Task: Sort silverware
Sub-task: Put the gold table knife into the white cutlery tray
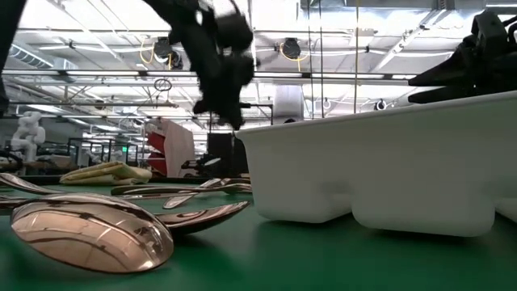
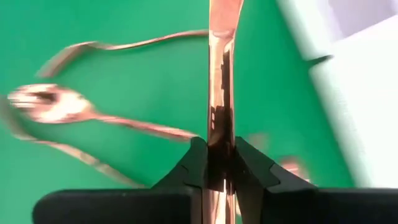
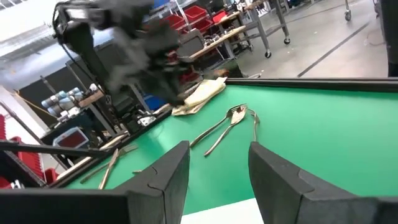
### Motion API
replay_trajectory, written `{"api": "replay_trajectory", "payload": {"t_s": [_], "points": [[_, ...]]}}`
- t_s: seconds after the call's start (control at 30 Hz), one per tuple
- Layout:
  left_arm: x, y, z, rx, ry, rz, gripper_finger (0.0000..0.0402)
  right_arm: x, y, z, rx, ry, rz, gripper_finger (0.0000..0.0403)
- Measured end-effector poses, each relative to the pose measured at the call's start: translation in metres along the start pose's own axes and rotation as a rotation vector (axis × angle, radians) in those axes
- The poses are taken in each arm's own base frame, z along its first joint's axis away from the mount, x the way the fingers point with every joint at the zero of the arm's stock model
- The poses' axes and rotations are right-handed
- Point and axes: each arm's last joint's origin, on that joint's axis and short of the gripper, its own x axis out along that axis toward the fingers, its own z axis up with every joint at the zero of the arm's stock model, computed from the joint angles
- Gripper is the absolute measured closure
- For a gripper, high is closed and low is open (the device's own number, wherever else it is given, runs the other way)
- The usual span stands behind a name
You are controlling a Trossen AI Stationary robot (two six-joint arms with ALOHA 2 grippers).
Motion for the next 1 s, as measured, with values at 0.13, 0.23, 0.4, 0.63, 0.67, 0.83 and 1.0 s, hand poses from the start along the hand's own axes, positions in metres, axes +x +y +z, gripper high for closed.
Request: {"api": "replay_trajectory", "payload": {"t_s": [0.13, 0.23, 0.4, 0.63, 0.67, 0.83, 1.0], "points": [[-0.013, -0.045, -0.010, -0.096, -0.076, -0.061, 0.0353, 0.000, -0.001, -0.001, -0.006, 0.007, -0.005, 0.0250], [-0.011, -0.075, -0.023, -0.192, -0.113, -0.048, 0.0353, 0.000, -0.002, -0.002, -0.016, 0.014, -0.012, 0.0250], [0.002, -0.116, -0.046, -0.342, -0.186, -0.007, 0.0353, 0.001, -0.003, -0.003, -0.006, 0.008, -0.040, 0.0250], [0.032, -0.156, -0.071, -0.464, -0.231, -0.061, 0.0353, 0.001, -0.004, -0.003, -0.015, -0.006, -0.063, 0.0250], [0.037, -0.160, -0.074, -0.467, -0.227, -0.072, 0.0353, 0.001, -0.004, -0.003, -0.015, -0.006, -0.064, 0.0250], [0.063, -0.175, -0.081, -0.450, -0.205, -0.076, 0.0353, 0.001, -0.004, -0.003, -0.020, -0.006, -0.065, 0.0250], [0.077, -0.197, -0.075, -0.437, -0.197, -0.099, 0.0353, 0.001, -0.004, -0.003, -0.013, -0.006, -0.066, 0.0250]]}}
